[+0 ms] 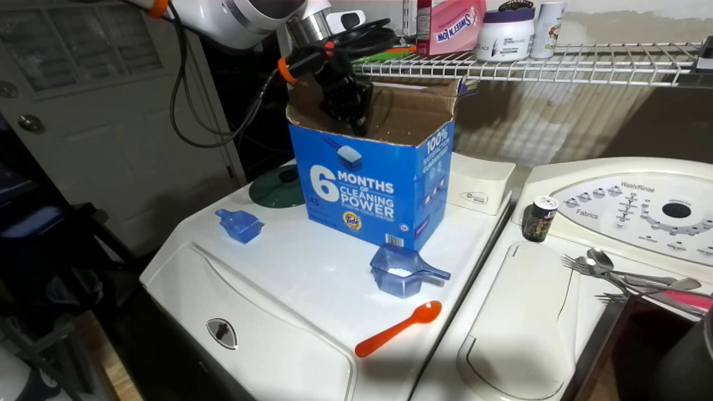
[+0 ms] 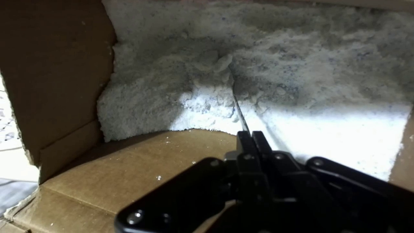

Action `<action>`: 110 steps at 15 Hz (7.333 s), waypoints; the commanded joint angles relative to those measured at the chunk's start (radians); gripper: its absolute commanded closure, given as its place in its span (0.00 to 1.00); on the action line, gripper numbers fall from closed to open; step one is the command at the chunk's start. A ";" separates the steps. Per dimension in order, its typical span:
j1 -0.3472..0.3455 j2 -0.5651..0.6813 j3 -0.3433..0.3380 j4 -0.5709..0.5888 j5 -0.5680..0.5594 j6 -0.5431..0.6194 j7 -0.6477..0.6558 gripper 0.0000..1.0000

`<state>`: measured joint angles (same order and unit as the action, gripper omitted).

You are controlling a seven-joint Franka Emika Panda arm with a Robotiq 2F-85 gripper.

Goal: Transfer a spoonful of contents from the blue box to the right scoop

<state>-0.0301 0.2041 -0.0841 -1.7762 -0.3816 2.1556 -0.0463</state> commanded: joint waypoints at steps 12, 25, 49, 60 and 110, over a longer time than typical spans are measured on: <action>0.017 -0.037 -0.023 -0.039 -0.278 0.014 0.160 0.99; 0.038 -0.130 0.015 -0.086 -0.440 -0.073 0.256 0.99; 0.084 -0.154 0.109 -0.040 -0.553 -0.301 0.264 0.99; 0.098 -0.148 0.129 -0.003 -0.616 -0.446 0.283 0.99; 0.061 -0.315 0.117 -0.324 -0.470 -0.308 0.683 0.99</action>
<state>0.0418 -0.0810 0.0368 -2.0584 -0.8697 1.8041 0.6258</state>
